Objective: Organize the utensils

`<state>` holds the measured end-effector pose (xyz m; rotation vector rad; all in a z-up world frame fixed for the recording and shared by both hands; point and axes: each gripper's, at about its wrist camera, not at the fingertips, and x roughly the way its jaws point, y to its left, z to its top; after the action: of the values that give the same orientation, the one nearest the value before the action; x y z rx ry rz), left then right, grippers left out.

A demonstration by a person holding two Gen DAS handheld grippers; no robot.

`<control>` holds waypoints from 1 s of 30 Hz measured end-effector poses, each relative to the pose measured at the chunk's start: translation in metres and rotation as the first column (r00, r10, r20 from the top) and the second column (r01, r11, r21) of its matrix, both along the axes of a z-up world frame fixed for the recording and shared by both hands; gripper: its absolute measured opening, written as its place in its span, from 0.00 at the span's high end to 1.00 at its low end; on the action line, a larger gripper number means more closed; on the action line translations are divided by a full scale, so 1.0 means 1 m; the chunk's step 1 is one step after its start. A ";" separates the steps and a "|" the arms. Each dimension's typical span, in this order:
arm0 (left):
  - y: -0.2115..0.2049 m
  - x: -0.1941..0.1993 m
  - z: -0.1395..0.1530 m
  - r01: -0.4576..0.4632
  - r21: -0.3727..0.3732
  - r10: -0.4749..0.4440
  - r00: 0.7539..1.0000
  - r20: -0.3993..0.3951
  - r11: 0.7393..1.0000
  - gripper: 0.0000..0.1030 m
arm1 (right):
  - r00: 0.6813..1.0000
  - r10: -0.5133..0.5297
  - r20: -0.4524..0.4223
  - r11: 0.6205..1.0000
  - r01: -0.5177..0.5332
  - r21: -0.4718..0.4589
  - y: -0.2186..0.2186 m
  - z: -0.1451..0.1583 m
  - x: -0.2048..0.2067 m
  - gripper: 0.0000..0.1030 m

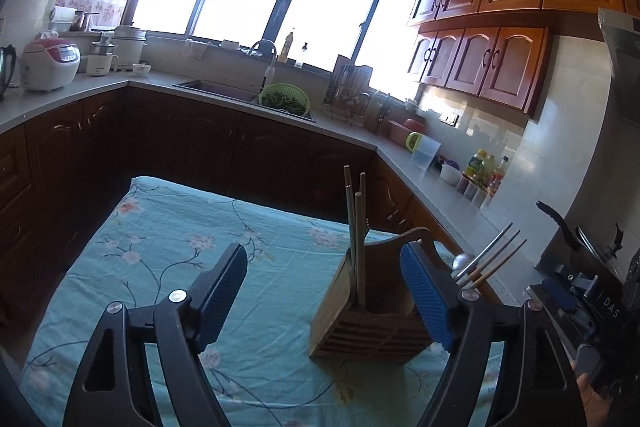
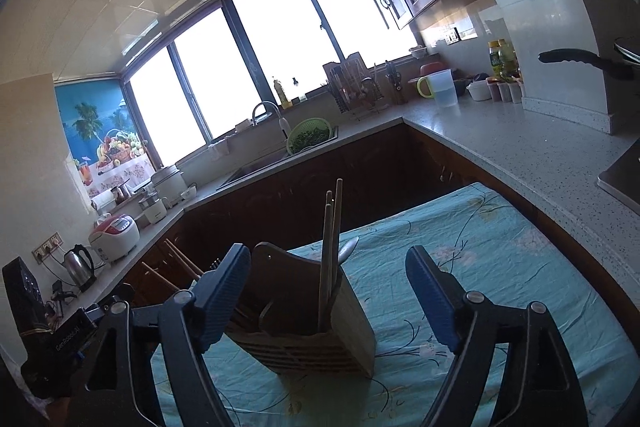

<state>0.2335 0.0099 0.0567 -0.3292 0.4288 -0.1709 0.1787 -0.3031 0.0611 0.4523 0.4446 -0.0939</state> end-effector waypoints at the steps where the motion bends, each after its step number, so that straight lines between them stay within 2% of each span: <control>1: 0.002 -0.009 -0.005 0.003 -0.003 -0.003 1.000 -0.007 1.000 0.23 | 1.000 0.003 -0.004 1.000 -0.003 0.004 0.002 -0.003 -0.005 0.18; 9: 0.007 -0.073 -0.031 0.000 -0.007 -0.001 0.997 -0.079 1.000 0.23 | 0.998 0.004 -0.063 1.000 -0.004 0.000 0.025 -0.035 -0.056 0.15; 16: 0.016 -0.113 -0.038 -0.007 -0.020 0.004 0.992 -0.125 1.000 0.23 | 0.993 0.034 -0.113 0.999 -0.033 0.007 0.040 -0.055 -0.084 0.15; 23: 0.025 -0.145 -0.040 -0.026 -0.016 0.024 0.992 -0.121 1.000 0.23 | 0.992 0.047 -0.117 0.999 -0.044 0.023 0.051 -0.060 -0.109 0.10; 30: 0.025 -0.178 -0.041 -0.007 0.040 0.011 0.994 -0.105 0.999 0.22 | 0.992 0.049 -0.116 0.997 -0.054 -0.046 0.063 -0.058 -0.132 0.10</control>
<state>0.0553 0.0344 0.0154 -0.3015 0.5344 -0.1364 0.0463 -0.2401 0.0036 0.3881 0.5652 -0.0807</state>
